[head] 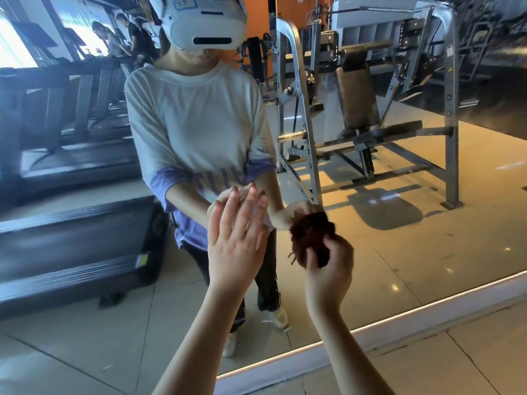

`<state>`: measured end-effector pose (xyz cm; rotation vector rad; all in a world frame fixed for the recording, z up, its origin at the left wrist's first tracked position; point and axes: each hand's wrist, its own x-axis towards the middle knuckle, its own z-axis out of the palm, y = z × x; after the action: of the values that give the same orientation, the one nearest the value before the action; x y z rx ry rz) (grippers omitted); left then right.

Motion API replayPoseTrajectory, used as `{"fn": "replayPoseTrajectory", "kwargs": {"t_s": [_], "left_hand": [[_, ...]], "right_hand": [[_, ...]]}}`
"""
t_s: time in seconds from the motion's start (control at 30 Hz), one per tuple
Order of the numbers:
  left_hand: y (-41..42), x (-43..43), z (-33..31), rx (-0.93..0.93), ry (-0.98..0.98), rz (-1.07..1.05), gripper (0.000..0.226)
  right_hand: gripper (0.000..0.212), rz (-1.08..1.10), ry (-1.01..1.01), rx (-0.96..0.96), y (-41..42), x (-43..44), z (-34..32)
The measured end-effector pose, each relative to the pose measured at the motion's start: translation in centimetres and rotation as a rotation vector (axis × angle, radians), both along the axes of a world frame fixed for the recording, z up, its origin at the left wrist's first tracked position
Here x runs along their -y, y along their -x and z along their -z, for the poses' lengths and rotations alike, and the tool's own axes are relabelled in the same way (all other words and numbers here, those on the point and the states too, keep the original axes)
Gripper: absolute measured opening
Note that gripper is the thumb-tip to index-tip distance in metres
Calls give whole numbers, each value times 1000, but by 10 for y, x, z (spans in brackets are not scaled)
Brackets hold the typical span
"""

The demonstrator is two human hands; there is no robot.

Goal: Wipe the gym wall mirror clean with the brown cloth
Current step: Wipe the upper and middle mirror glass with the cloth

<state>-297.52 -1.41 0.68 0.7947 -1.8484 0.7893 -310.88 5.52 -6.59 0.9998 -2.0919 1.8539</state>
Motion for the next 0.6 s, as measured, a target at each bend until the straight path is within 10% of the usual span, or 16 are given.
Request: {"fn": "replayPoseTrajectory", "kwargs": {"t_s": [0.6], "left_hand": [[1, -1, -1, -2, -18, 2, 40]], "right_hand": [[41, -37, 49, 83, -18, 2, -7]]}}
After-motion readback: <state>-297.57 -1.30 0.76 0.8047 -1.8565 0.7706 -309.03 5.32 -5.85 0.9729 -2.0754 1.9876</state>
